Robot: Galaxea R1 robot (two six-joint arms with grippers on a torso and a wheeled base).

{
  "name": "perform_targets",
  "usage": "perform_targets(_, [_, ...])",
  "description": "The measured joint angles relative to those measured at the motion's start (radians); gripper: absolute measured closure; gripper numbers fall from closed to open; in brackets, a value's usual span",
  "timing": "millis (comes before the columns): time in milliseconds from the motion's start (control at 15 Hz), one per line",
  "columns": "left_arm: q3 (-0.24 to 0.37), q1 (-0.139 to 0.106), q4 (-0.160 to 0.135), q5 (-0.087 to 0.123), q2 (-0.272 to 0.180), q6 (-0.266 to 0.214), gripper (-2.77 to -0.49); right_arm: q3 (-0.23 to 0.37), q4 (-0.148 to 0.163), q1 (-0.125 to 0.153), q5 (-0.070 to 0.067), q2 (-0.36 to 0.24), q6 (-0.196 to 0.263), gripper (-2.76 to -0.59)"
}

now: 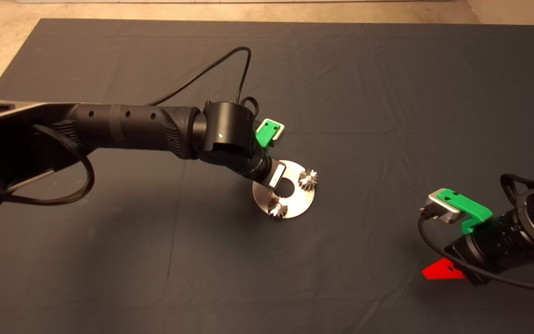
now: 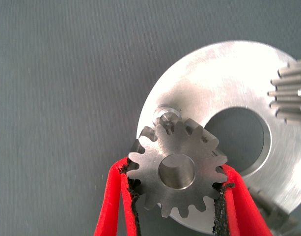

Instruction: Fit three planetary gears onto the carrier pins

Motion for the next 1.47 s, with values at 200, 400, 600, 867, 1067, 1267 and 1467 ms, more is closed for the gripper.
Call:
perform_targets(200, [-0.026, -0.005, 0.001, -0.007, 0.016, 0.014, -0.57, 0.0, 0.0, 0.0, 0.0, 0.0, 0.0, -1.76])
perform_targets(400, [-0.032, -0.006, 0.002, -0.006, 0.021, 0.016, -0.57, -0.001, 0.0, 0.0, 0.0, 0.0, 0.0, -1.76])
perform_targets(600, [-0.032, -0.006, 0.002, -0.004, 0.022, 0.016, -0.57, -0.003, 0.0, 0.0, 0.0, 0.0, 0.0, -1.76])
perform_targets(867, [-0.037, -0.008, 0.002, -0.003, 0.034, 0.016, -0.57, -0.003, 0.0, 0.0, 0.001, 0.0, 0.0, -1.76])
perform_targets(1067, [-0.041, -0.013, 0.001, -0.007, 0.068, 0.016, -0.57, -0.003, 0.0, 0.0, 0.001, 0.0, 0.0, -1.76])
perform_targets(1267, [-0.041, -0.016, 0.001, -0.011, 0.074, 0.016, -0.57, -0.003, 0.0, 0.0, 0.0, 0.0, 0.0, -1.76])
perform_targets(1467, [-0.041, -0.016, 0.001, -0.003, 0.066, 0.016, -0.56, -0.003, 0.0, 0.0, 0.0, 0.0, 0.0, -1.76])
